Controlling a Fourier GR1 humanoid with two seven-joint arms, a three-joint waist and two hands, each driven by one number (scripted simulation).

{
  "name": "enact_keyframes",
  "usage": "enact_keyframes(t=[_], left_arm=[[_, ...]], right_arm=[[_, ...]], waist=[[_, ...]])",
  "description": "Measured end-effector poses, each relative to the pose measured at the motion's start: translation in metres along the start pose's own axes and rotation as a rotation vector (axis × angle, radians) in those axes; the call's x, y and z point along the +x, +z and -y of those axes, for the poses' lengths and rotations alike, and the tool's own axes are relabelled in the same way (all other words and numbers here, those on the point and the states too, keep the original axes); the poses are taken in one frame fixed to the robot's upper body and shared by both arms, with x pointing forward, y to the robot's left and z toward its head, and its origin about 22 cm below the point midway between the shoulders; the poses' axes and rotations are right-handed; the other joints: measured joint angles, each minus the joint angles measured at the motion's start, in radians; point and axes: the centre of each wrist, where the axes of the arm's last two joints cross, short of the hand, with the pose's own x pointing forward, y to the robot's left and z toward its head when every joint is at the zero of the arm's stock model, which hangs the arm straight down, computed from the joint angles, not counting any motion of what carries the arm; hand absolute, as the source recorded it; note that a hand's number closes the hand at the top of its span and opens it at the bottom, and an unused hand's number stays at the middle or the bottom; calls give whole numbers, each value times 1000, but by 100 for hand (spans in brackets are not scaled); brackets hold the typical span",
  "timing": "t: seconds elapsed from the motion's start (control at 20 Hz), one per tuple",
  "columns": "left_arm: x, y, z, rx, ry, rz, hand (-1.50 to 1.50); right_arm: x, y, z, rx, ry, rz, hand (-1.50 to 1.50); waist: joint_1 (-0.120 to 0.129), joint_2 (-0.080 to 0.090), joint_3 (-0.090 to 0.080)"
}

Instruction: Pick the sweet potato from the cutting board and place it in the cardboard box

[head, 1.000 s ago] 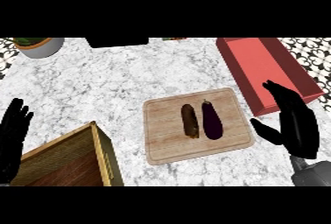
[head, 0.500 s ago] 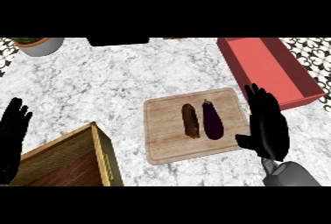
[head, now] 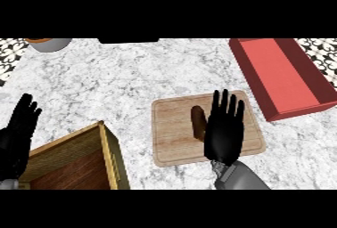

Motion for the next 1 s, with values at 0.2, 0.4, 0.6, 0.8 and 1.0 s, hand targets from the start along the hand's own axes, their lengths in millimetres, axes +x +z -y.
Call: enact_keyframes(t=[0.2,0.4,0.6,0.8,1.0], left_arm=[[-1,-2,5,-3,-13,4,0],[-1,-5,10,-11,-22,12,0],[0,-8,14,-19,-26,20,0],[0,-9,16,-22,-25,25,0],[0,-10,17,-25,-26,22,0]], right_arm=[[19,8,0,37,37,-33,-150],[30,6,5,56,54,-47,-150],[36,3,4,74,68,-62,-150],[39,-2,3,83,88,-80,-150],[41,-9,2,95,99,-104,-150]], waist=[[10,2,5],[23,4,9],[35,5,10],[41,5,10],[42,6,12]])
